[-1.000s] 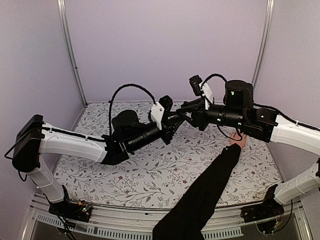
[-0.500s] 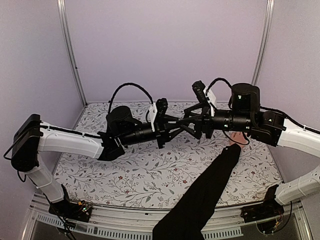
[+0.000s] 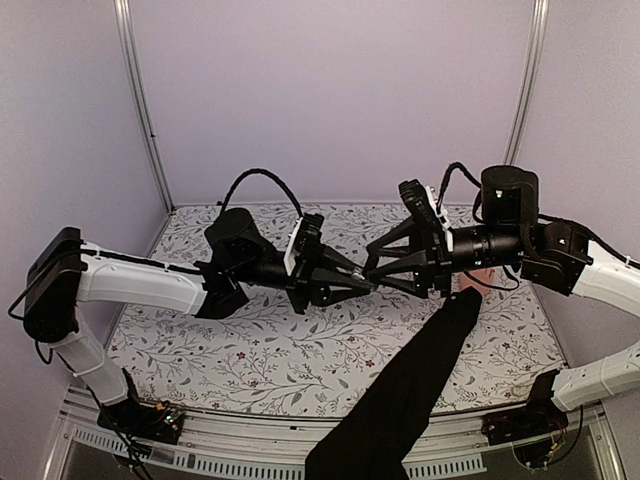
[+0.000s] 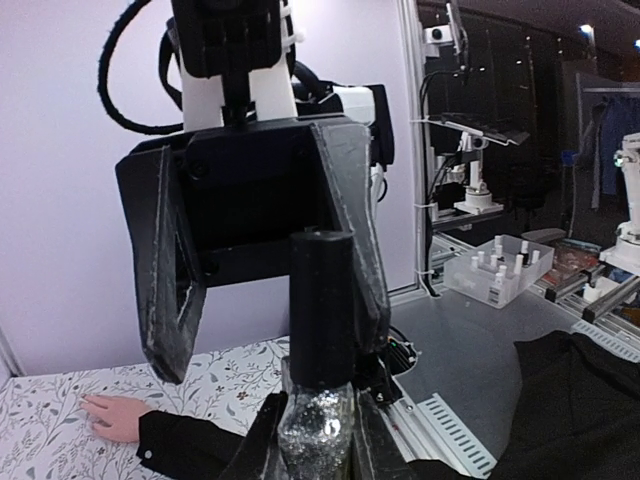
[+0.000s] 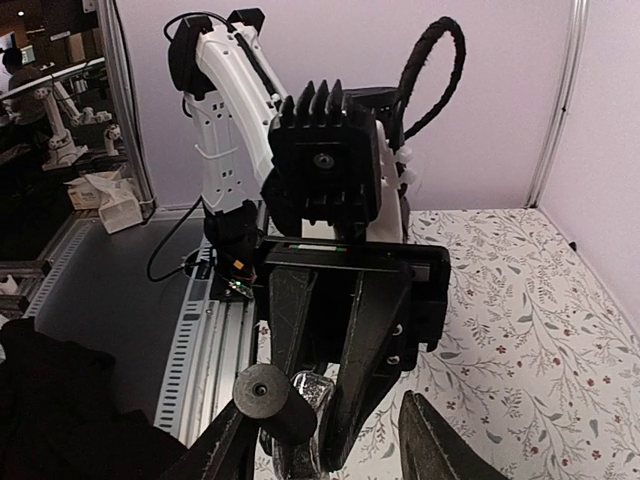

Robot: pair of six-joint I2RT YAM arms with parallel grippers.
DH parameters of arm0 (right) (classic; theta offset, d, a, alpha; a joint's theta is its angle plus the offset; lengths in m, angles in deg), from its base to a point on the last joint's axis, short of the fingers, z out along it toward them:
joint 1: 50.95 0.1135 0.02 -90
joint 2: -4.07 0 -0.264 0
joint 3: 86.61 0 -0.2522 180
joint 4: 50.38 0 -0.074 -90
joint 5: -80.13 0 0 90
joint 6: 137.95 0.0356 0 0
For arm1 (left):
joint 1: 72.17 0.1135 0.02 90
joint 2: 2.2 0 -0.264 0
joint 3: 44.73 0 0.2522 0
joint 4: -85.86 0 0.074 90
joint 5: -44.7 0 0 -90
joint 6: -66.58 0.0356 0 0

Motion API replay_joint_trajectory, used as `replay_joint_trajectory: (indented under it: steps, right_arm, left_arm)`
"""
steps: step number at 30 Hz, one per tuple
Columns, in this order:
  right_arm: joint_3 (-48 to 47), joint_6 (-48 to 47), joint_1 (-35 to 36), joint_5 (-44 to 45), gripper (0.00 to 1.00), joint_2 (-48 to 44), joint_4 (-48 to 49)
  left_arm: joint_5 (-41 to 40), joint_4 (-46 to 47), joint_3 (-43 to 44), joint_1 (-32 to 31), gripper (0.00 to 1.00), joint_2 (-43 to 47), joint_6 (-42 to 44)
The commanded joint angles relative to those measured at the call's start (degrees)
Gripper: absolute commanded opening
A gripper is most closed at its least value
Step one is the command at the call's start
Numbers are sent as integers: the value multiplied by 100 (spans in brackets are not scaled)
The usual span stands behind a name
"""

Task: Paint the nails
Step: Screw the nail polish bottle.

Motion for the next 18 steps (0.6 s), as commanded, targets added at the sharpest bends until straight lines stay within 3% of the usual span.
replay_joint_trajectory:
  steps: [1, 9, 18]
  right_arm:
    - [-256, -385, -6, -800, 47, 25, -274]
    - [-338, -528, -6, -1221, 37, 65, -247]
    - [-451, -589, 3, -1378, 14, 301, -352]
  left_arm:
    - [773, 438, 129, 43, 0, -191, -356]
    - [960, 588, 227, 37, 0, -353, -562]
    - [1057, 969, 269, 50, 0, -532, -888]
